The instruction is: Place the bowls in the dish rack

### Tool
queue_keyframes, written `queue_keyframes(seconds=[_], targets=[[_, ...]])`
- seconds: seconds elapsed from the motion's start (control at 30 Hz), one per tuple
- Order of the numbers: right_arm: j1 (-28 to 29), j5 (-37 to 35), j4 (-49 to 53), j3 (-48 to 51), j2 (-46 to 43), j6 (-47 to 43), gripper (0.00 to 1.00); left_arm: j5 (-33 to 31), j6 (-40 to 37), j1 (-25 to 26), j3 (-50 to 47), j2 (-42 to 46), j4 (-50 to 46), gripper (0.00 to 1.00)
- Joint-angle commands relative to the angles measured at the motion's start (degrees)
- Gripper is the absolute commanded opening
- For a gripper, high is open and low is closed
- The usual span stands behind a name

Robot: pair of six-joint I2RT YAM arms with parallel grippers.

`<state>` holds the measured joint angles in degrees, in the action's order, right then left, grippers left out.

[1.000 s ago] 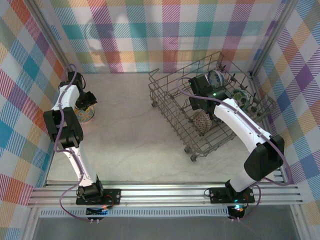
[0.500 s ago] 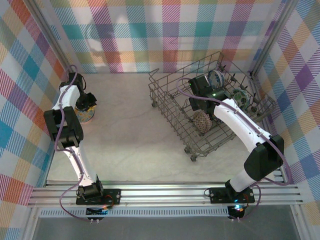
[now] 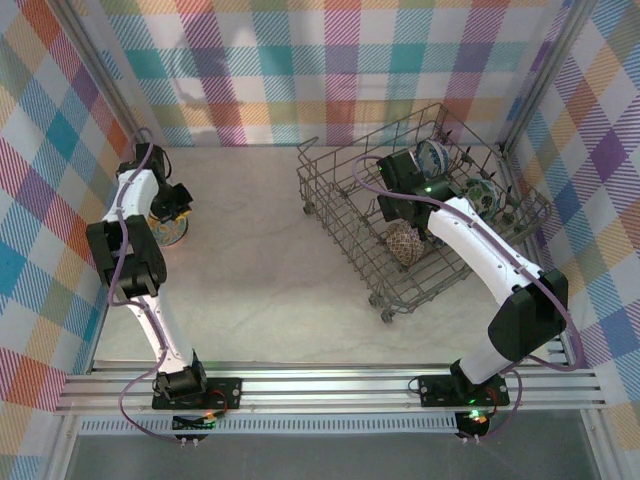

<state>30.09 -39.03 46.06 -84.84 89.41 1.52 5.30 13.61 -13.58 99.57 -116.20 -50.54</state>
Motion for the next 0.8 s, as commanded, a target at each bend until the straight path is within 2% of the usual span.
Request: queue_keyframes(seconds=[0.0, 0.37, 0.57, 0.77], targets=[[0.5, 1.4, -1.0, 0.9, -2.5, 1.6, 0.99, 0.9, -1.2, 0.3, -0.6, 4.9, -3.2, 0.09], [0.6, 4.3, -3.7, 2.1, -7.6, 1.3, 0.99, 0.6, 0.1, 1.4, -3.4, 14.4, -3.4, 0.03], [1.9, 9.4, -3.9, -1.0, -10.4, 2.8, 0.99, 2.0, 8.5, 4.5, -7.3, 25.0, 1.6, 0.01], [9.5, 12.0, -5.0, -6.2, -8.4, 6.6, 0.93, 0.6, 21.9, 11.8, -11.9, 35.0, 10.0, 0.00]])
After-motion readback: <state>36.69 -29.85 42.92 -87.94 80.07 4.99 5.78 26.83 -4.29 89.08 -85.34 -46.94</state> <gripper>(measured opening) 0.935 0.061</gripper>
